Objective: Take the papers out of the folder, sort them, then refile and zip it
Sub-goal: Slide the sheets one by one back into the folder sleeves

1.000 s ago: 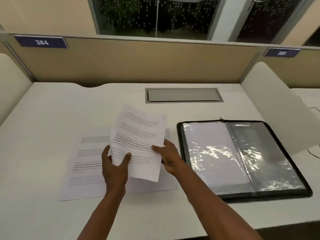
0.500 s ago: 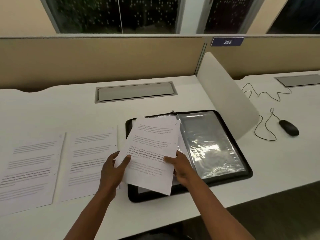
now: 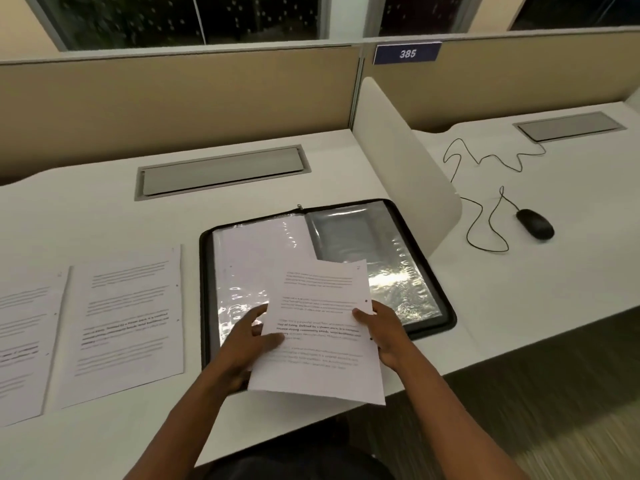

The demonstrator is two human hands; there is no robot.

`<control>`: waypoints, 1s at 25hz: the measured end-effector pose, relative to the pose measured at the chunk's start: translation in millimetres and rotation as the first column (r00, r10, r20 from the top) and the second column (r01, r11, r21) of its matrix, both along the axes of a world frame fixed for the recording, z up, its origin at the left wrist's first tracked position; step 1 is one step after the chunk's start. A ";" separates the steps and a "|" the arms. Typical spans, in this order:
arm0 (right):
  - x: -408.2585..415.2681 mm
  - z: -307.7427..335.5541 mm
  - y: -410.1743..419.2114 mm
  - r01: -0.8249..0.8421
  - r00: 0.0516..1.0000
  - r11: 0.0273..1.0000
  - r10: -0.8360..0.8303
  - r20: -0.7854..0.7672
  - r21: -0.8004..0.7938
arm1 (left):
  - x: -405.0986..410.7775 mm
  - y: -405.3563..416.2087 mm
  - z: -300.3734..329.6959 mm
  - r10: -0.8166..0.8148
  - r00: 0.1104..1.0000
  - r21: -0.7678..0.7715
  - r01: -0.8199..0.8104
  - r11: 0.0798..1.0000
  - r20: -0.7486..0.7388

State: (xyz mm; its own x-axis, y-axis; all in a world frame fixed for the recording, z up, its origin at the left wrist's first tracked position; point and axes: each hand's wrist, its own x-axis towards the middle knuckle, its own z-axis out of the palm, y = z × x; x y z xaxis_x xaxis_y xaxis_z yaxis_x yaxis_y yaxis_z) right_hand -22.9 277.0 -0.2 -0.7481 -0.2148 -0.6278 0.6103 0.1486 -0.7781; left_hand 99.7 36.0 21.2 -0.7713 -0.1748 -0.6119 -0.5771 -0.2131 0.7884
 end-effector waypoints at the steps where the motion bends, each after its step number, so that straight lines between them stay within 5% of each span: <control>1: -0.6 -0.2 5.9 -0.013 1.000 1.000 0.013 -0.003 0.025 | -0.3 2.0 -0.8 -0.026 1.000 -0.046 0.027 0.999 0.015; 4: 20.6 2.5 23.3 0.063 0.997 0.997 -0.064 0.043 0.038 | -7.8 -9.1 4.8 -0.116 0.993 -0.207 0.119 0.971 0.028; 11: 69.8 6.5 65.7 0.043 0.986 0.998 -0.037 0.161 -0.034 | -19.3 24.6 -4.8 -0.116 0.993 -0.203 0.110 0.973 -0.019; 17: 64.1 -1.6 107.1 -0.043 0.994 0.996 0.035 0.105 0.077 | -7.2 71.9 -3.2 -0.146 0.988 -0.297 0.125 0.947 -0.050; 21: 62.7 -5.4 145.4 -0.082 0.986 0.997 0.080 0.148 0.009 | -20.1 99.5 -16.0 -0.196 0.967 -0.744 0.010 0.669 -0.164; 25: 61.0 -7.9 193.0 -0.161 0.963 0.983 0.176 0.205 -0.088 | -65.9 130.8 -35.6 -0.379 0.902 -0.899 -0.022 0.437 -0.206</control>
